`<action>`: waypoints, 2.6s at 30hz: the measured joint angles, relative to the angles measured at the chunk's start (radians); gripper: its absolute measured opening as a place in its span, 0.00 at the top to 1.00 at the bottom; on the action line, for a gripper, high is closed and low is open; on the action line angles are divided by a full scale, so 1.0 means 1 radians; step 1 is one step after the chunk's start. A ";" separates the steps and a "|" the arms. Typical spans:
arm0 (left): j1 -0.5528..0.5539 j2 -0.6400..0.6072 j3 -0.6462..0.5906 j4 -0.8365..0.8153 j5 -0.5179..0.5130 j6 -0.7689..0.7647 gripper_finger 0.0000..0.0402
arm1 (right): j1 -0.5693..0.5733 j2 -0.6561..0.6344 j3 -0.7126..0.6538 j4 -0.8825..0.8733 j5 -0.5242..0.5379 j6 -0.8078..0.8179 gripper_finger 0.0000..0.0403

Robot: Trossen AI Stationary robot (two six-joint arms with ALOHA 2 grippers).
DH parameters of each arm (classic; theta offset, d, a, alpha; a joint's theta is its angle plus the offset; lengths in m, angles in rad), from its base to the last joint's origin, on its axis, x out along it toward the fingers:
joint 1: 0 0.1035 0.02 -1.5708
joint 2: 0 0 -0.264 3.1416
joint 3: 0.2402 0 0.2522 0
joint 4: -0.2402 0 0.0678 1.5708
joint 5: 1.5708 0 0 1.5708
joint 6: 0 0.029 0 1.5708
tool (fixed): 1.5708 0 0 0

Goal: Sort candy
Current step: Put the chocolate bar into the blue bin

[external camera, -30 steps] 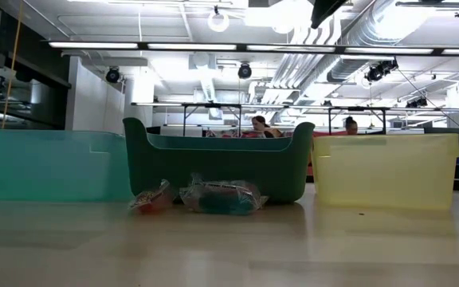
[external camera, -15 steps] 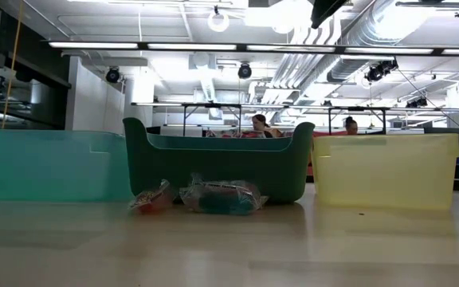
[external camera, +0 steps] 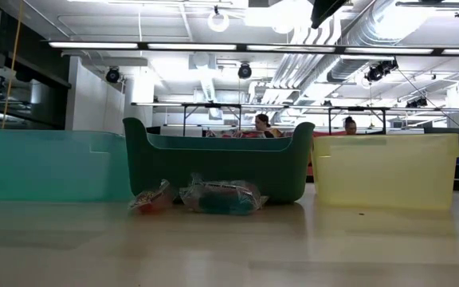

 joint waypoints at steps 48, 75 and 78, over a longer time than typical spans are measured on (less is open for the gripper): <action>0.859 -0.194 -0.136 0.661 -0.176 0.692 0.77 | 0.001 -0.047 0.000 -0.018 -0.055 0.132 0.45; 1.214 -0.757 -0.135 0.592 -0.121 0.824 0.46 | -0.364 0.063 0.000 -0.146 -0.049 0.557 0.45; 1.219 -0.741 -0.135 0.593 -0.122 0.823 0.46 | -0.521 0.120 0.000 -0.134 -0.081 0.393 0.45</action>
